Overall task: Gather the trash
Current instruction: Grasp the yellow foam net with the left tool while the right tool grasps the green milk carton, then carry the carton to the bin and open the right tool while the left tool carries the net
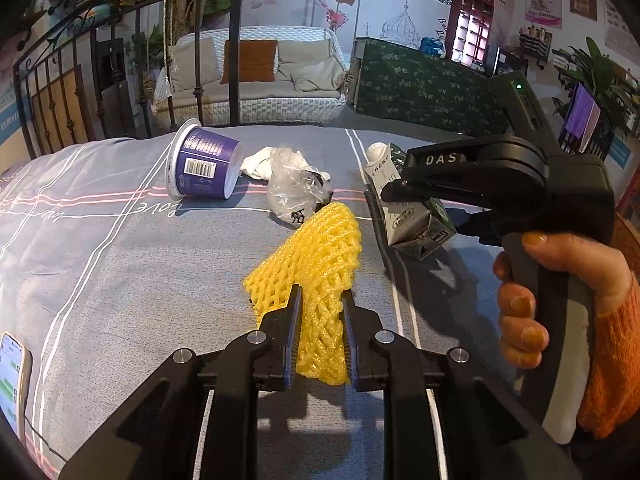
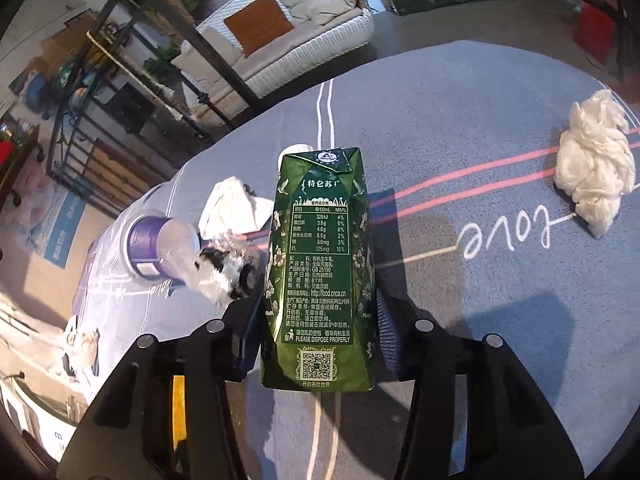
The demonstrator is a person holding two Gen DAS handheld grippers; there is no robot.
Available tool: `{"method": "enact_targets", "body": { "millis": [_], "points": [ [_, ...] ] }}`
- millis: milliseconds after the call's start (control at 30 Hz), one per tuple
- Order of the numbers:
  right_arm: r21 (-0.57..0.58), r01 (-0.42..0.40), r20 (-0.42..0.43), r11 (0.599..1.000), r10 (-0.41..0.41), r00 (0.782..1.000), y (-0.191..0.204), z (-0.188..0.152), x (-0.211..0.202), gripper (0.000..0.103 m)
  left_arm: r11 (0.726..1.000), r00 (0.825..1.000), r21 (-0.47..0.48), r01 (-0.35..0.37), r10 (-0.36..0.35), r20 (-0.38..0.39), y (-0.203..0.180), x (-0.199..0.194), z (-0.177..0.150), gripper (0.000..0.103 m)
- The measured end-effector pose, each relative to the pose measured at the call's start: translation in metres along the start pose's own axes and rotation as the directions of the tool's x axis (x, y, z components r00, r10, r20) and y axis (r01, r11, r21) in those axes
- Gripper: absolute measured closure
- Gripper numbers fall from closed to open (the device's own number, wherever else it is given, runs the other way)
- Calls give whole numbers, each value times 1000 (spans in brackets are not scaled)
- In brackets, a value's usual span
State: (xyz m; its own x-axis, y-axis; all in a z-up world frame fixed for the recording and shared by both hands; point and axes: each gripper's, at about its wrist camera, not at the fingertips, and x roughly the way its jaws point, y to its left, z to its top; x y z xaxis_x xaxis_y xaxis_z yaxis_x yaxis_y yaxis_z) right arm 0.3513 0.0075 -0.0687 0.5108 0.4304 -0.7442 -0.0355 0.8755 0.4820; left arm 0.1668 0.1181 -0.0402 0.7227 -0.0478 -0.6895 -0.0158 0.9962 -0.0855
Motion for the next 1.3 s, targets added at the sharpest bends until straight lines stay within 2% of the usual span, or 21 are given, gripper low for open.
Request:
{"method": "enact_targets", "body": {
  "millis": [167, 433, 633, 800, 933, 1167, 1300],
  "points": [
    [-42, -27, 40, 999, 29, 999, -11, -12, -35, 54, 1000, 1000, 24, 8, -8, 10, -10, -3, 1, 84],
    [-22, -29, 95, 999, 31, 995, -53, -22, -90, 54, 995, 998, 85, 52, -54, 20, -49, -5, 3, 84],
    [-62, 52, 200, 997, -38, 979, -83, -41, -141, 54, 981, 990, 140, 135, -140, 26, -91, -6, 3, 84],
    [-27, 156, 296, 987, -141, 945, -136, -59, -190, 54, 953, 971, 190, 234, -240, 4, -134, -1, 1, 84],
    [71, 234, 349, 970, -244, 905, -192, -71, -229, 54, 917, 944, 228, 327, -330, -25, -175, 2, 1, 84],
    [258, 321, 368, 911, -400, 839, -281, -86, -274, 54, 835, 888, 315, 451, -454, -69, -248, 1, -3, 84],
    [322, 371, 346, 871, -473, 810, -321, -85, -281, 54, 793, 863, 356, 495, -496, -95, -283, 2, -5, 84]
  ]
}}
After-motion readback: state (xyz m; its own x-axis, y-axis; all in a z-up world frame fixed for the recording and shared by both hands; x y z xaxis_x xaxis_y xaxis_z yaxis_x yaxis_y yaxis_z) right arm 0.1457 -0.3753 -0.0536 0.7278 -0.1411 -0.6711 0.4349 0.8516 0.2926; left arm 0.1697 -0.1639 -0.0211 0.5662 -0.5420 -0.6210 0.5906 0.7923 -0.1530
